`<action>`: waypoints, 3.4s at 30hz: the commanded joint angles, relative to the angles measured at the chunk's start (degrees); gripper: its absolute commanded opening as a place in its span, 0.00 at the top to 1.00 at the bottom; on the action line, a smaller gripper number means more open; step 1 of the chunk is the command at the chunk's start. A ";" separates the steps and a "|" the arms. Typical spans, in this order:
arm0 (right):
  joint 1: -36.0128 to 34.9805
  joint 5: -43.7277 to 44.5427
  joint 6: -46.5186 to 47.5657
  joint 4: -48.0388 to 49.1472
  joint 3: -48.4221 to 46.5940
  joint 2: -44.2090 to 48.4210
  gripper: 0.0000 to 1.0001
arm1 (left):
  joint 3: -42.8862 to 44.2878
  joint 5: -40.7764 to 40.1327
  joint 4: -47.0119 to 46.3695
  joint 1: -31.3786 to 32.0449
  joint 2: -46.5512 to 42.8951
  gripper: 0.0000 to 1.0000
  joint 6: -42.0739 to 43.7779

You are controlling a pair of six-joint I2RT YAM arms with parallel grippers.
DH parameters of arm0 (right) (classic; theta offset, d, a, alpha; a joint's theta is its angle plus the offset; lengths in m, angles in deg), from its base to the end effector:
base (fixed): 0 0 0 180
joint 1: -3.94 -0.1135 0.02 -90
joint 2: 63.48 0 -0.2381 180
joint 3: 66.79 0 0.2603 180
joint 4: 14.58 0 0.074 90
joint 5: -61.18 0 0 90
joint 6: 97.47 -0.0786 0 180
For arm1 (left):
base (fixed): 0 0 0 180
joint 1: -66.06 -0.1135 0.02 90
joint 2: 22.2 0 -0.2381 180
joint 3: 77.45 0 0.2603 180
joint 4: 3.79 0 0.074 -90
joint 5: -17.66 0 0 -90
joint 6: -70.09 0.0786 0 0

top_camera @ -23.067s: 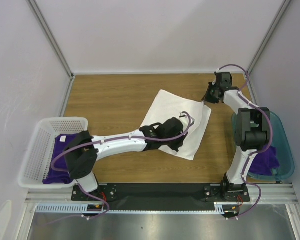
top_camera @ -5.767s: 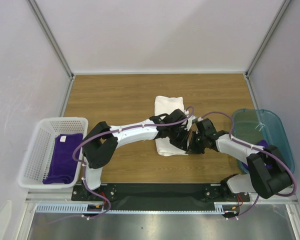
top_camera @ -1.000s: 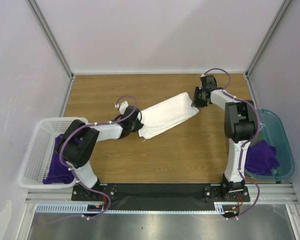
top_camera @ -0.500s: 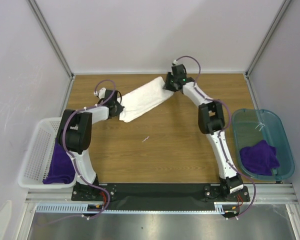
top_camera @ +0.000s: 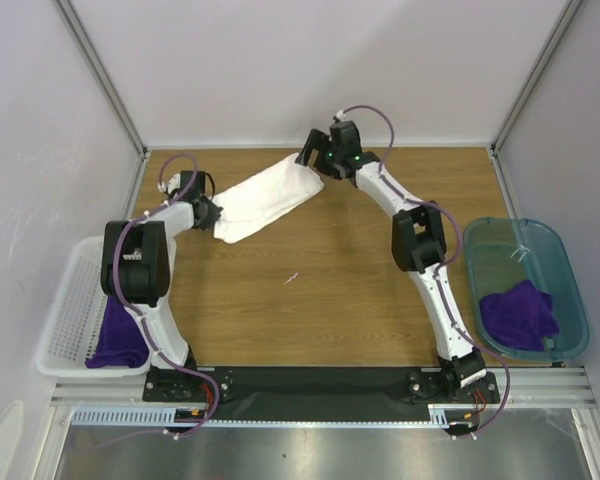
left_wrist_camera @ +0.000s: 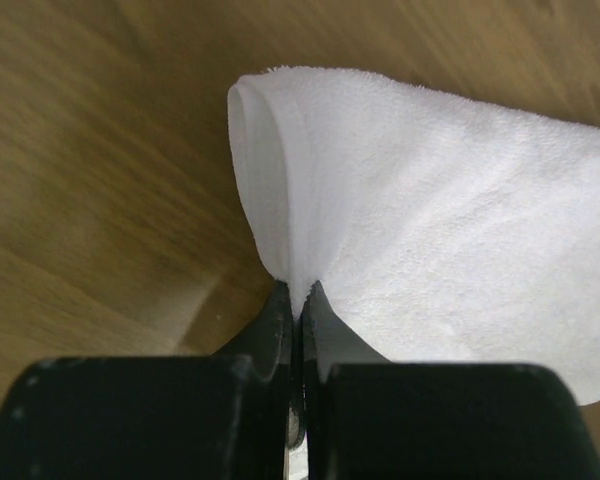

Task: Fold and stack the towels
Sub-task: Neatly place the folded towel into the bin

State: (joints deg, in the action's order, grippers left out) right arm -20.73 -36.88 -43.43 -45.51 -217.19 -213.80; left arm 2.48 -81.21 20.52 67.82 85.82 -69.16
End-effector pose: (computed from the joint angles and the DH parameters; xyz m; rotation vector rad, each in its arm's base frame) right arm 0.5565 0.2678 0.1539 0.1289 2.1987 0.7642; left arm 0.4160 -0.0007 0.0972 -1.0581 2.2426 -0.1898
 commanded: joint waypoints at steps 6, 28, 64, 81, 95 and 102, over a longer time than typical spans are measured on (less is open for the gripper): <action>1.64 5.05 5.29 -10.07 4.27 17.42 0.00 | 10.64 5.79 3.60 -7.99 3.33 1.00 16.29; -1.88 2.43 4.06 -17.11 16.32 20.77 0.01 | 10.14 -0.98 8.62 -21.71 -5.01 1.00 10.24; 5.68 -2.84 11.62 -21.42 34.42 31.49 0.00 | -16.15 -13.98 28.21 -33.22 -52.82 1.00 8.82; 9.20 -2.58 11.62 -20.89 36.79 31.67 0.00 | -27.22 -21.72 34.55 -35.95 -67.41 1.00 10.04; 9.20 1.55 13.20 -23.96 36.27 30.26 0.00 | -25.04 -23.30 37.34 -35.60 -72.34 0.99 12.08; 9.02 1.90 13.47 -25.28 34.42 28.86 0.00 | -23.81 -26.02 39.90 -35.51 -78.49 0.98 9.88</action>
State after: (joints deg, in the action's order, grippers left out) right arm -11.44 -35.87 -30.91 -69.68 -179.97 -185.30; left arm -24.25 -103.09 58.40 32.66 9.43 -58.91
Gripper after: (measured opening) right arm 0.994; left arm 0.025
